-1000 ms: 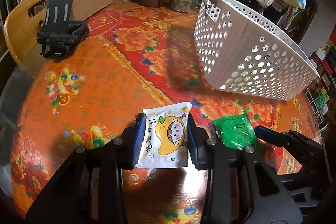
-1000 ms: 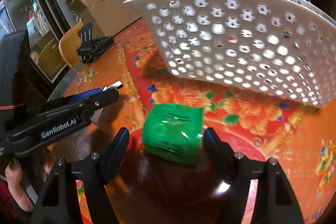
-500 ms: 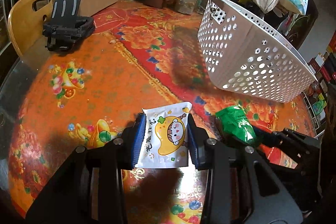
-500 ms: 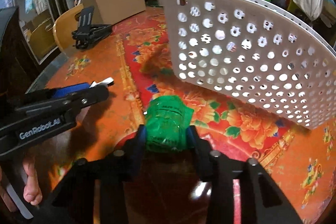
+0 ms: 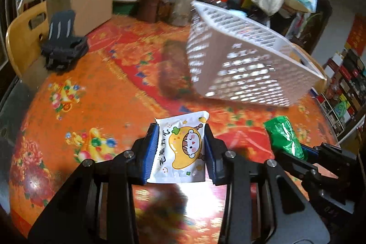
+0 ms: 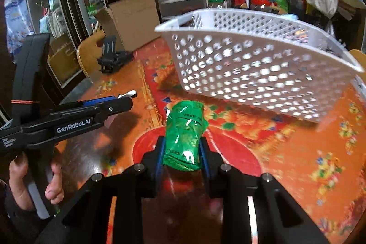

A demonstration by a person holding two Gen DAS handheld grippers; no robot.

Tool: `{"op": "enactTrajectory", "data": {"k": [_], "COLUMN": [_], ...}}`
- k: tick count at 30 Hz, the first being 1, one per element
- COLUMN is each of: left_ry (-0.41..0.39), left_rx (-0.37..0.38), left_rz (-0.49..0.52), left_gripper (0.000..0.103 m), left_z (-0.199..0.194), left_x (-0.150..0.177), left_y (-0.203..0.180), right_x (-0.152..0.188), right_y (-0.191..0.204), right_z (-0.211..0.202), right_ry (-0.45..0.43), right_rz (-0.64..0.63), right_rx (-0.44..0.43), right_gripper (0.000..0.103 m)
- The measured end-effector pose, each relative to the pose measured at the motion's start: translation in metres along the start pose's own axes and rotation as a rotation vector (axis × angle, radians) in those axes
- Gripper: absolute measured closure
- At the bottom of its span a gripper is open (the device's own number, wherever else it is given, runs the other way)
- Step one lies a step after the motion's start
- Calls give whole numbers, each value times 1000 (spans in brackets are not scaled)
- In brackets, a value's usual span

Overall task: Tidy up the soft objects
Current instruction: 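Carry the snack packet and green packet over the basket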

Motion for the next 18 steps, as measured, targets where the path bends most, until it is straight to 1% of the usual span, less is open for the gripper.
{"op": "enactTrajectory", "data": {"k": [2, 5, 12, 18], "left_ry": [-22, -55, -83, -103], "left_rx": [12, 24, 42, 51], "left_rz": [22, 63, 127, 173], "left_gripper": [68, 68, 68, 68], "left_z": [-9, -21, -39, -45], "left_x": [-2, -5, -11, -28], "left_y": [-14, -38, -78, -108], "right_x": [2, 0, -8, -21], "right_y": [-12, -25, -61, -86], "right_z": [-19, -32, -65, -88], "right_ry": [-27, -53, -107, -154], "right_rz": [11, 30, 75, 80], "right_rx": [7, 20, 31, 62], "right_gripper": [76, 76, 76, 76]}}
Point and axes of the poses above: each gripper's, at about its wrist camera, not at the fingertips, and z roughly the way its jaws point, y to its left, x to its underside, the point moved 6 cm from there along z, roughly the way its jaws point, and after that the axes turned 9 degrees about x, right-handed, at the moved point
